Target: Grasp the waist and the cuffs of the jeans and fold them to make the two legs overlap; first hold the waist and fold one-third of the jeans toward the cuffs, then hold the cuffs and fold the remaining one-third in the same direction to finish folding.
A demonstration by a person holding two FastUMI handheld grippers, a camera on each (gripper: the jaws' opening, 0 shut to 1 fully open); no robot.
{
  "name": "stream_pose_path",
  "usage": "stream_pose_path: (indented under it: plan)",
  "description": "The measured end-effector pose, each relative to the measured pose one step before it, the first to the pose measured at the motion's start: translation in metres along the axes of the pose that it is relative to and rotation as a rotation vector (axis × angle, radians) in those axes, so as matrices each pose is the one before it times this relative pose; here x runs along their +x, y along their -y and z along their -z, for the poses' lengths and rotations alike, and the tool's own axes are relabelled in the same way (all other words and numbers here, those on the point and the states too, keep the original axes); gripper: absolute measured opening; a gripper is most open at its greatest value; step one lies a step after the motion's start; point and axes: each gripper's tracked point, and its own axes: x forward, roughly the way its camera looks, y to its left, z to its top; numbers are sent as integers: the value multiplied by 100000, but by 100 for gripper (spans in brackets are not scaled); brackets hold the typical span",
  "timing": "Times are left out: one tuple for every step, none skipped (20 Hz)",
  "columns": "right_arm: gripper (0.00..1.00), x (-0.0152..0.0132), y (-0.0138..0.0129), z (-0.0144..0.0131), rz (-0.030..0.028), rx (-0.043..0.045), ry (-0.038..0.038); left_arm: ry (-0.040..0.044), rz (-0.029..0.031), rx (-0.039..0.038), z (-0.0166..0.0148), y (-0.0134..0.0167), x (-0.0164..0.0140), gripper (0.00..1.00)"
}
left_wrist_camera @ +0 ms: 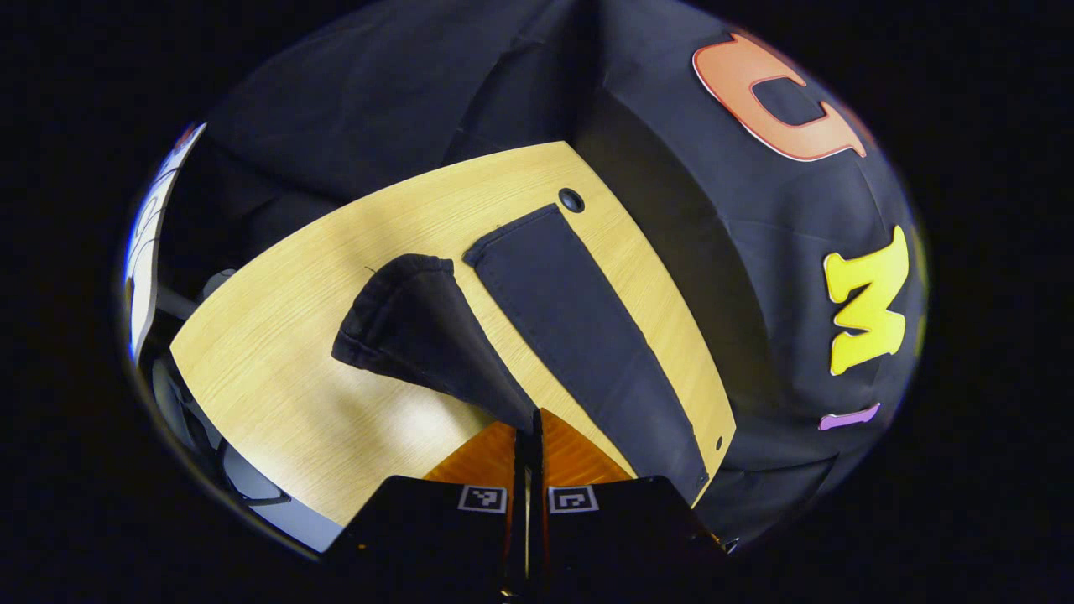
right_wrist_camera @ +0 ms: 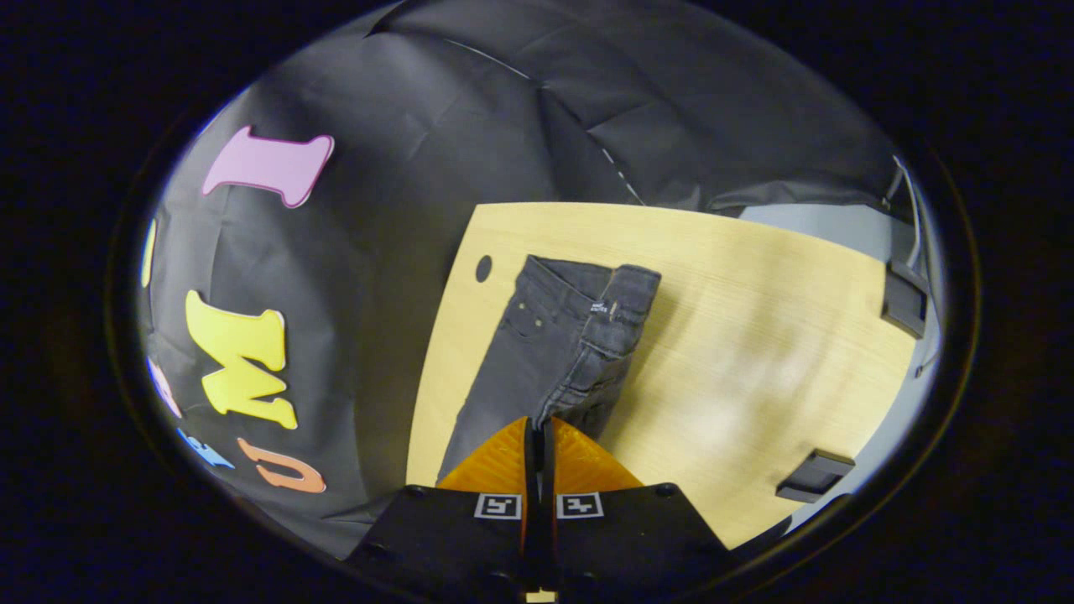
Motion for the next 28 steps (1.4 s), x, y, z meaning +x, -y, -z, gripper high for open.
stream_pose_path:
  plan:
    - [1, 407, -960, -608, -483, -439, -678, -1078, 577, -538, -732, 1130, 243, 4]
    - [1, 611, -920, -541, -280, -909, -870, -1239, 439, -1570, -583, 858, 232, 4]
    - [1, 729, -783, -514, 190, -1194, -737, -861, 739, -2106, -679, 888, 375, 4]
    - [1, 782, -919, -565, -186, -1273, -509, -770, 207, -2053, -739, 506, 661, 4]
    - [1, 764, -827, -491, 18, -1362, -752, -296, 77, -1885, -684, 471, 630, 4]
    - [1, 833, -831, -502, 246, -1792, -203, -490, 25, -1270, -658, 522, 903, 4]
    - [1, 908, -758, -548, 365, -1565, -631, -642, -517, -1211, -591, 297, 798, 4]
    - [1, 628, -516, -357, 330, -965, -649, -762, -1057, -1006, -474, 115, 1119, 4]
    - [1, 921, -869, -376, 446, -712, -484, -912, -851, -1213, -367, 104, 1104, 4]
    - [1, 1022, -718, -470, 242, -574, -454, -539, -829, -1362, -407, -39, 581, 4]
    - [1, 1104, -570, -501, 438, -606, 67, -448, 721, -2243, -527, 370, 747, 4]
    - [1, 1136, -415, -549, 472, -380, 276, -788, 97, -2017, -436, 522, 1027, 4]
    - [1, 1132, -201, -429, 508, -310, -81, -566, -536, -1690, -497, 275, 915, 4]
    - [1, 905, -230, -270, 147, 1463, -412, -996, -936, -670, -356, -60, 1185, 4]
    - [1, 1132, -283, -182, 391, 151, -148, -1084, -1538, -313, -369, -25, 1163, 5]
    - [1, 1131, 140, -187, 1576, -2024, 153, -779, -976, -569, -342, 113, 934, 5]
    - [0, 1096, 102, -150, 1327, -2239, 139, -343, -708, -257, -483, 192, 951, 5]
    - [0, 1038, -47, -186, 781, -1452, 177, -134, -901, 544, -361, 166, 1101, 5]
    - [1, 1146, -129, -204, 814, -788, 112, -153, -932, 714, -265, 8, 977, 5]
    - [0, 832, 121, -76, 1256, 273, 105, -18, -1253, 149, -183, -67, 874, 5]
    - [1, 937, 293, 6, 923, 881, -112, -66, -1775, -66, -284, -112, 950, 5]
    - [1, 1011, 238, -5, 1032, 1225, -146, -379, -1775, 205, -66, -425, 1037, 5]
    - [1, 681, 369, 167, 1156, 1286, -126, -220, -1131, -171, -52, -230, 660, 5]
    - [1, 896, 462, 28, 1401, 1049, -346, -129, -445, -181, -14, 38, 680, 5]
    - [1, 629, 403, 24, 876, 815, -424, 97, -436, 377, -108, 71, 421, 6]
    - [1, 464, 224, -114, 598, 613, -173, 23, -172, 548, -102, 114, 256, 6]
    - [1, 278, 246, 116, 900, 497, -59, 133, 221, 187, -106, 146, 141, 8]
    - [1, 288, 200, 132, 823, 54, -104, 265, -798, -150, -113, 12, 150, 9]
